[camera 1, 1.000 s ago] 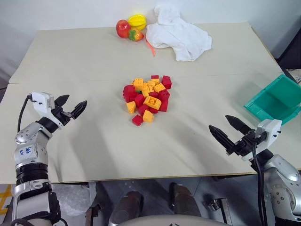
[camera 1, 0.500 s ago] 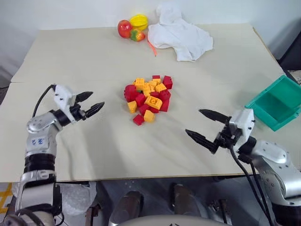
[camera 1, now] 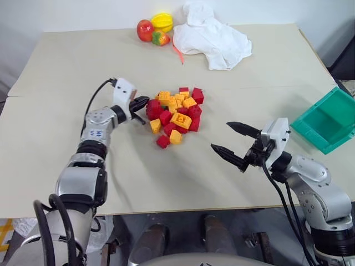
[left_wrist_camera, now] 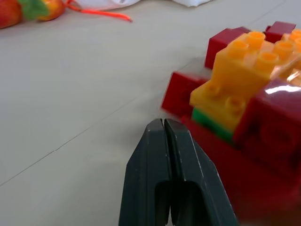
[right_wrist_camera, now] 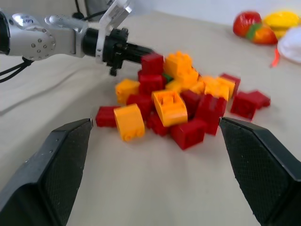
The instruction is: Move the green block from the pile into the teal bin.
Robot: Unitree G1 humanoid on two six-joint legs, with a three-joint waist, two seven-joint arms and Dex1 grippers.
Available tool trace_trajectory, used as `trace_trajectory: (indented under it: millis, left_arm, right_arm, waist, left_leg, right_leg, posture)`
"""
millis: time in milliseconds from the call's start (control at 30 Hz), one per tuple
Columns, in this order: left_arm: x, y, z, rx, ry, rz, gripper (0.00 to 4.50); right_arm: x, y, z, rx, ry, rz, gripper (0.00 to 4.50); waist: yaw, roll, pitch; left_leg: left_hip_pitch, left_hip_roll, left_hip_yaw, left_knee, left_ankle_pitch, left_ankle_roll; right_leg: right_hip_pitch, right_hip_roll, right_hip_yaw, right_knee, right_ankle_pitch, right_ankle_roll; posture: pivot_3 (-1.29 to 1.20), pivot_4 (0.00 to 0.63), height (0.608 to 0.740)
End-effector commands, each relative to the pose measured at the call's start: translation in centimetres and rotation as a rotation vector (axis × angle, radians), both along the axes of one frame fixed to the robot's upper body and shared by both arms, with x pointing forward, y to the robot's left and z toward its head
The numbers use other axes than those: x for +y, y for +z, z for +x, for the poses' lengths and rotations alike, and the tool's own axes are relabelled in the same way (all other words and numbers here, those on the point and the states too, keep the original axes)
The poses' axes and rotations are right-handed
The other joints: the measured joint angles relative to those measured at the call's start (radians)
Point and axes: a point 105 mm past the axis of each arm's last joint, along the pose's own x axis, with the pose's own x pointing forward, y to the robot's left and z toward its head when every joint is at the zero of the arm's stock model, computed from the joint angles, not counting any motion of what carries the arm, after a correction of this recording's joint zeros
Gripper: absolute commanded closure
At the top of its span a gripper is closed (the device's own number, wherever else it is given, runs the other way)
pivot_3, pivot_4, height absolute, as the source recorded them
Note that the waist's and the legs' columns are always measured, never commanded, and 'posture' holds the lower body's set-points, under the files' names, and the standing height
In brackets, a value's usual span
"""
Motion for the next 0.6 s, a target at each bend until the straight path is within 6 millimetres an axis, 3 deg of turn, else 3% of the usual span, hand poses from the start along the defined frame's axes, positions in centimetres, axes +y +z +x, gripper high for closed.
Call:
trace_trajectory:
  millis: [33, 200, 400, 600]
  left_arm:
    - [-2.3, 0.9, 0.3, -0.024, -0.054, 0.008, 4.46]
    - [-6.0, -0.4, -1.9, 0.019, -0.316, 0.012, 4.46]
    - [-7.6, -0.1, -4.0, 0.006, -0.528, -0.028, 4.46]
    - [-7.6, 3.1, -3.8, -0.101, -0.551, -0.061, 4.46]
  right_arm:
    - [0.1, 1.3, -1.0, -0.061, -0.024, 0.010, 0.00]
    - [-0.4, 1.3, -1.4, -0.063, -0.052, 0.005, 0.00]
    - [-0.6, 1.3, -1.4, -0.065, -0.058, 0.004, 0.00]
    - [-0.6, 1.5, -0.8, -0.075, -0.053, 0.004, 0.00]
  waist:
    - [0.002, 0.000, 0.000]
    - [0.003, 0.000, 0.000]
    - [0.003, 0.000, 0.000]
    - [0.002, 0.000, 0.000]
  left_leg:
    - [-0.001, 0.000, 0.000, 0.001, 0.000, 0.000]
    - [-0.007, -0.001, -0.001, 0.012, 0.000, 0.001]
    - [-0.007, -0.002, -0.001, 0.015, 0.000, 0.002]
    - [-0.007, -0.001, -0.001, 0.015, 0.000, 0.002]
  right_leg:
    - [0.000, 0.000, 0.000, 0.000, 0.000, 0.000]
    - [-0.001, 0.000, 0.000, 0.001, 0.003, 0.005]
    - [0.000, -0.001, 0.000, 0.001, 0.005, 0.005]
    - [0.000, -0.001, 0.000, 0.001, 0.005, 0.005]
  posture:
    - [0.00, 0.150, 0.740]
    - [0.00, 0.150, 0.740]
    - [0.00, 0.150, 0.740]
    - [0.00, 0.150, 0.740]
